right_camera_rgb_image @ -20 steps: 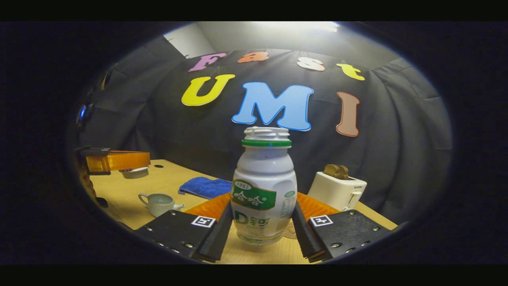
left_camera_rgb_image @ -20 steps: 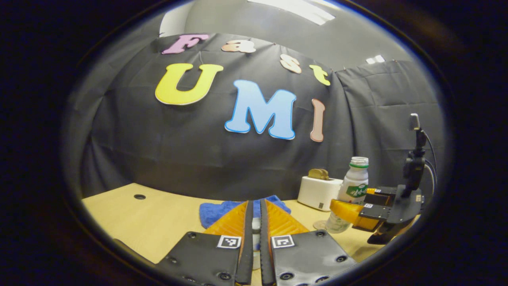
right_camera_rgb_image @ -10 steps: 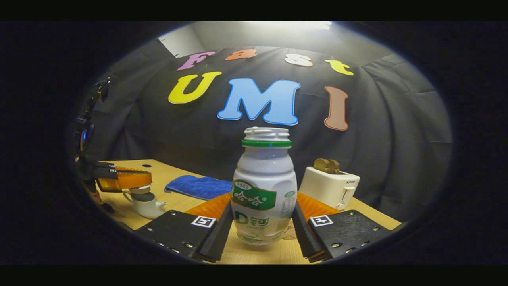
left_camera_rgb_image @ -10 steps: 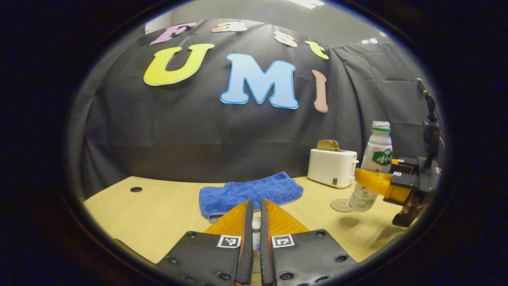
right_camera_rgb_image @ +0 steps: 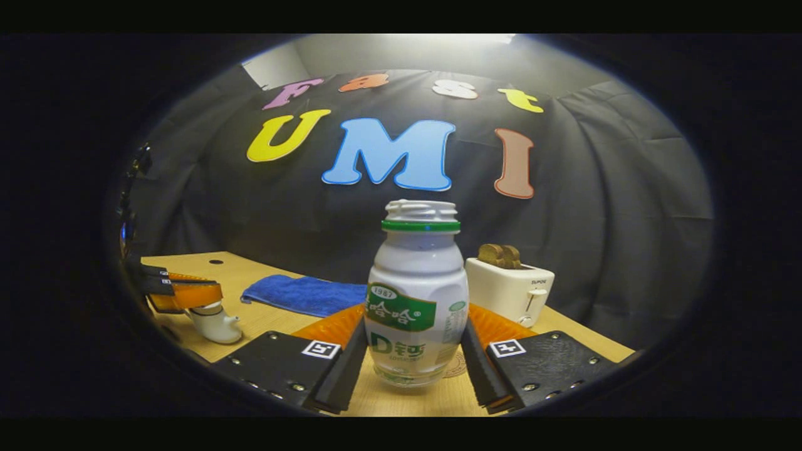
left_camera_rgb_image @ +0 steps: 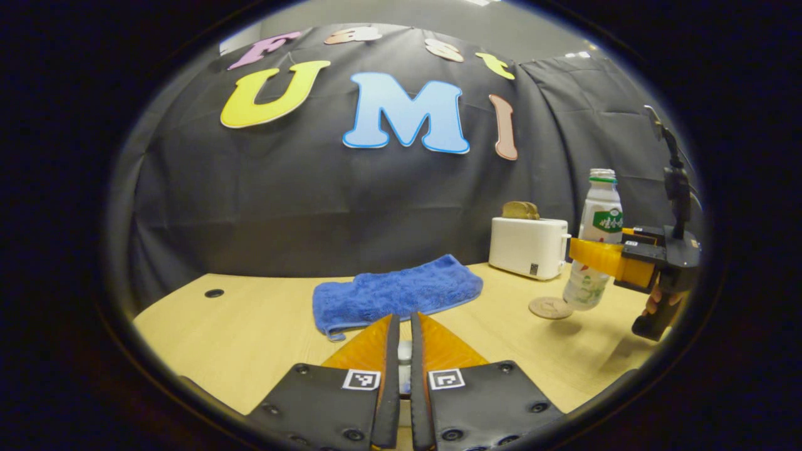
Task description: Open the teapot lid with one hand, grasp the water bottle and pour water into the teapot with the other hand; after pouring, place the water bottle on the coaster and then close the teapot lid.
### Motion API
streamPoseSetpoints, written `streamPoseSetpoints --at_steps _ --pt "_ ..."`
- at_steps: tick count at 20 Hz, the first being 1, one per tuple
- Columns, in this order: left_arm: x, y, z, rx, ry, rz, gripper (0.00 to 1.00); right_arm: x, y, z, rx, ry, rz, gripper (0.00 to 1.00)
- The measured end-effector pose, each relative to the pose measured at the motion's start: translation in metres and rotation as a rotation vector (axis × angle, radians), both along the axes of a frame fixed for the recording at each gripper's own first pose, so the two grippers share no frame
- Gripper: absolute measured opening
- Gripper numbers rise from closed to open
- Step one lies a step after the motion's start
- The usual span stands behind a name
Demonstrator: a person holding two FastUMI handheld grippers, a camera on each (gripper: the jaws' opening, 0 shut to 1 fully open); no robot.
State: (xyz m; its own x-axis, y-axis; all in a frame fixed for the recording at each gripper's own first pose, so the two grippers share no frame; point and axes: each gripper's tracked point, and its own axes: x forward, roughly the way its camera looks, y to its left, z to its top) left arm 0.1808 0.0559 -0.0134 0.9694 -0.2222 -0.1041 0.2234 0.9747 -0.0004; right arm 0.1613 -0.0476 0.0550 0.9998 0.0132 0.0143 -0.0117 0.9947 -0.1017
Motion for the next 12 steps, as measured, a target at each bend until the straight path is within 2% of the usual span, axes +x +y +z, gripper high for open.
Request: streamPoseSetpoints --at_steps 1,4,6,10,12 --pt "0.001 0.0 -0.001 0.0 -0.003 -0.001 0.18 0.002 -0.003 -0.002 0.034 0.017 0.003 0.72" --pt "-0.002 0.0 -0.006 -0.008 0.008 -0.003 0.18 0.009 -0.026 -0.01 0.109 0.055 -0.029 0.72" --pt "-0.001 0.001 -0.008 -0.008 0.009 -0.009 0.18 0.014 -0.04 -0.012 0.12 0.066 -0.052 0.72" --pt "-0.005 0.001 -0.006 -0.026 0.006 -0.019 0.17 0.02 -0.041 -0.018 0.134 0.097 -0.027 0.72" --pt "-0.01 0.006 0.001 -0.038 -0.012 -0.005 0.28 0.024 -0.039 -0.021 0.098 0.102 -0.021 0.72"
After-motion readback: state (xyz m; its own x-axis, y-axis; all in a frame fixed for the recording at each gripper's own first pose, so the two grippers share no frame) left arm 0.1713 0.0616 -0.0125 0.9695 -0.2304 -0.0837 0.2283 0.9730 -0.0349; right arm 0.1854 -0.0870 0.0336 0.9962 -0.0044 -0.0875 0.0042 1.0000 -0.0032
